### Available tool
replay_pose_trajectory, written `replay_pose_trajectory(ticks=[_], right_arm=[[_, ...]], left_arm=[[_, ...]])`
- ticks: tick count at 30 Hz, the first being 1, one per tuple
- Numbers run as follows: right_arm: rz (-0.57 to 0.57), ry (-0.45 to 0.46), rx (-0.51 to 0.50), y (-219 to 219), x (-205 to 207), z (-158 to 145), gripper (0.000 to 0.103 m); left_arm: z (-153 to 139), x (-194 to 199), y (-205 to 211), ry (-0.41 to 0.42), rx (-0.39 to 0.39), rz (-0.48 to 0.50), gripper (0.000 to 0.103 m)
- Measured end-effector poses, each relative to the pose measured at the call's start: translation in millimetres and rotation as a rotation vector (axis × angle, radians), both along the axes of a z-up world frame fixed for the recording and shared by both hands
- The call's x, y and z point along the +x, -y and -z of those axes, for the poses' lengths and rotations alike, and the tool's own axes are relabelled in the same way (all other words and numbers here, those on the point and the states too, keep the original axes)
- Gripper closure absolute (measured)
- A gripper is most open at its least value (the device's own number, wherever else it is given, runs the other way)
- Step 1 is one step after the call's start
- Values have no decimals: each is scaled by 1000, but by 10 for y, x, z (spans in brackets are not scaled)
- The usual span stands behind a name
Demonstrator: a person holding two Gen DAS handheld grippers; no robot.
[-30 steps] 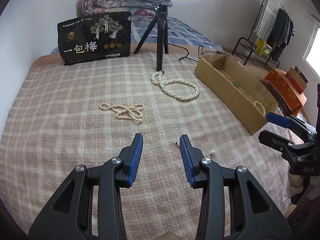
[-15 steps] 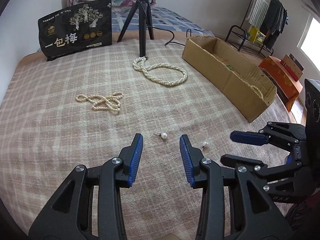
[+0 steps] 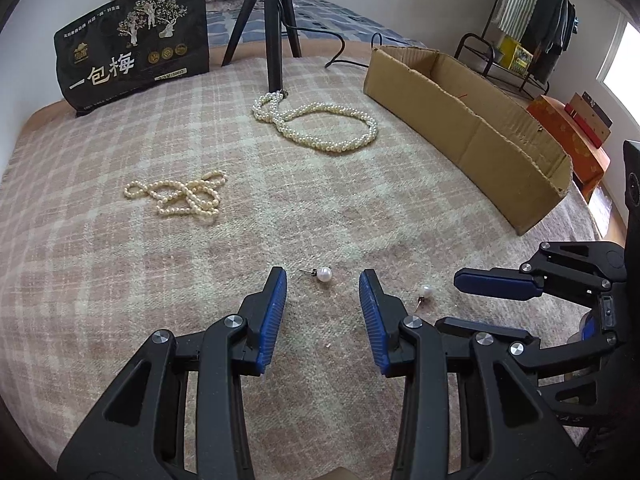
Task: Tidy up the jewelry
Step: 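Close left tool on a pearl stud earring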
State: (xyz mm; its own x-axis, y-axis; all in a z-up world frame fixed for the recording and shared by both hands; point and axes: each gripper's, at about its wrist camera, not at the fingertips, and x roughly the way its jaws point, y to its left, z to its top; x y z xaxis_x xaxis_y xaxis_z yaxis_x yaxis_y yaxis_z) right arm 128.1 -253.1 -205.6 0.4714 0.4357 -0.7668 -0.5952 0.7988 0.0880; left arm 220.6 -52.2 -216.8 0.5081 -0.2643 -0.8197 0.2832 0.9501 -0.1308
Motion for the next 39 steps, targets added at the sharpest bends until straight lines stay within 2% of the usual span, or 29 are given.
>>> replay_pose_trajectory(ticks=[5, 7, 11, 13, 17, 19, 24, 37, 38, 39], right_arm=[[-7, 1, -6, -38, 36, 25, 74], [-13, -2, -4, -59, 47, 34, 79], [-18, 0, -13, -93, 64, 56, 79], [-16, 3, -23, -108, 74, 71, 79], [-19, 2, -26, -130, 95, 82, 79], [-22, 3, -32, -142, 97, 85, 85], [-24, -3, -35, -157, 103, 93, 88], [-17, 29, -27, -143, 59, -14, 88], [-19, 33, -27, -147, 49, -31, 88], [-21, 39, -29, -150, 37, -47, 88]], left_arm=[[51, 36, 28, -8, 4, 8, 65], [61, 48, 42, -8, 7, 11, 65], [77, 78, 38, -9, 5, 8, 65], [81, 84, 38, -10, 8, 6, 71], [99, 109, 25, -11, 5, 7, 72], [111, 116, 22, -8, 7, 10, 75], [131, 139, 8, -9, 3, 6, 88], [9, 88, -36, 17, -14, -16, 89], [-4, 87, -38, 19, -15, -17, 97], [-21, 81, -43, 19, -15, -19, 97]])
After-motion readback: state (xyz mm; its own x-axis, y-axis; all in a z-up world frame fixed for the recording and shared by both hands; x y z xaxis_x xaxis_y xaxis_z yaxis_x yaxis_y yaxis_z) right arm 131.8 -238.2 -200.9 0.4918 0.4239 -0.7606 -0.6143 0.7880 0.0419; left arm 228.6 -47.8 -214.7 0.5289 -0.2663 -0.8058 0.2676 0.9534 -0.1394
